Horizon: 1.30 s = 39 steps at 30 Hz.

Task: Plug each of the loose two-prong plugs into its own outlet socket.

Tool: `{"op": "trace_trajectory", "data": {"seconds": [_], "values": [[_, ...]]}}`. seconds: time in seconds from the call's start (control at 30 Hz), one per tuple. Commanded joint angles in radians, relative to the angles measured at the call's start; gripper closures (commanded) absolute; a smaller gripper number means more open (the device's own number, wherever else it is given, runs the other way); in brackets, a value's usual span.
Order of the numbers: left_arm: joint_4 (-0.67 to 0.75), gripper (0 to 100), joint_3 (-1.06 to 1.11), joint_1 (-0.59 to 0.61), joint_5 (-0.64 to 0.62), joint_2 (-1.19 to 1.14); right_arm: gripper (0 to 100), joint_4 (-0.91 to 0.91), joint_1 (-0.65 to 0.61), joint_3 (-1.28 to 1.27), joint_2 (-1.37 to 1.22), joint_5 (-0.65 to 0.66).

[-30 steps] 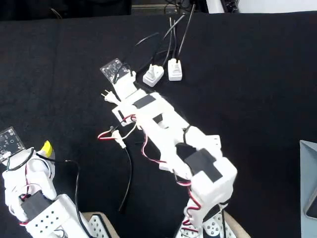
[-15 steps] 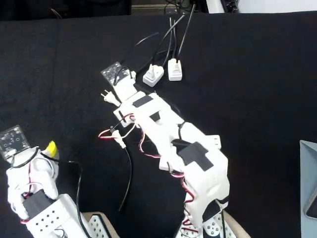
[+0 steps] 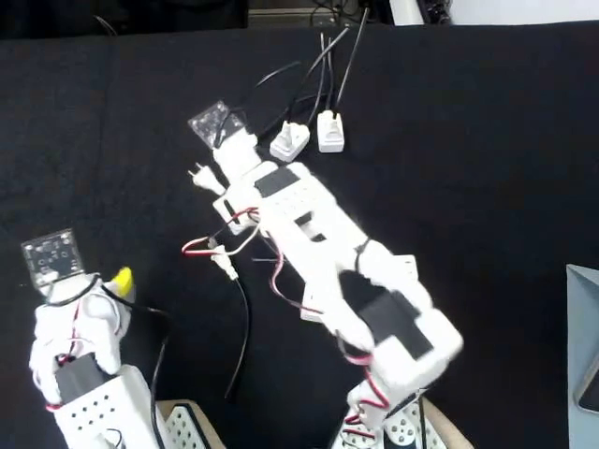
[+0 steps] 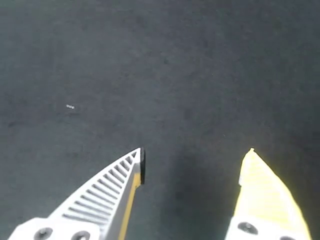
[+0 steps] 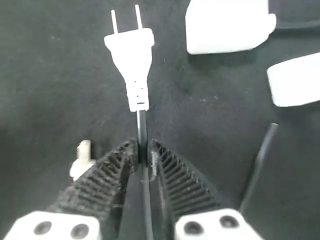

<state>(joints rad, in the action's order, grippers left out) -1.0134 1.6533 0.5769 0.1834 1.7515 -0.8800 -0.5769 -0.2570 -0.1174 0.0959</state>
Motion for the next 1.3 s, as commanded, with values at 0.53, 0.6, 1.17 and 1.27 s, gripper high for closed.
{"op": "trace_trajectory", "data": {"seconds": [0.53,0.6,1.17,1.27], "values": [[-0.002,69,0.048,-0.274,0.002,0.012,98.6,-0.325,0.184,-0.338,0.705,-0.219],[-0.006,69,0.05,-0.3,0.0,0.012,98.3,-0.325,0.23,-0.361,0.707,-0.282],[-0.12,69,0.05,-0.417,0.002,0.012,77.3,-0.33,0.252,-0.467,0.711,-0.219],[-0.121,69,0.05,-0.415,0.0,0.005,77.3,-0.331,0.264,-0.472,0.711,0.063]]}}
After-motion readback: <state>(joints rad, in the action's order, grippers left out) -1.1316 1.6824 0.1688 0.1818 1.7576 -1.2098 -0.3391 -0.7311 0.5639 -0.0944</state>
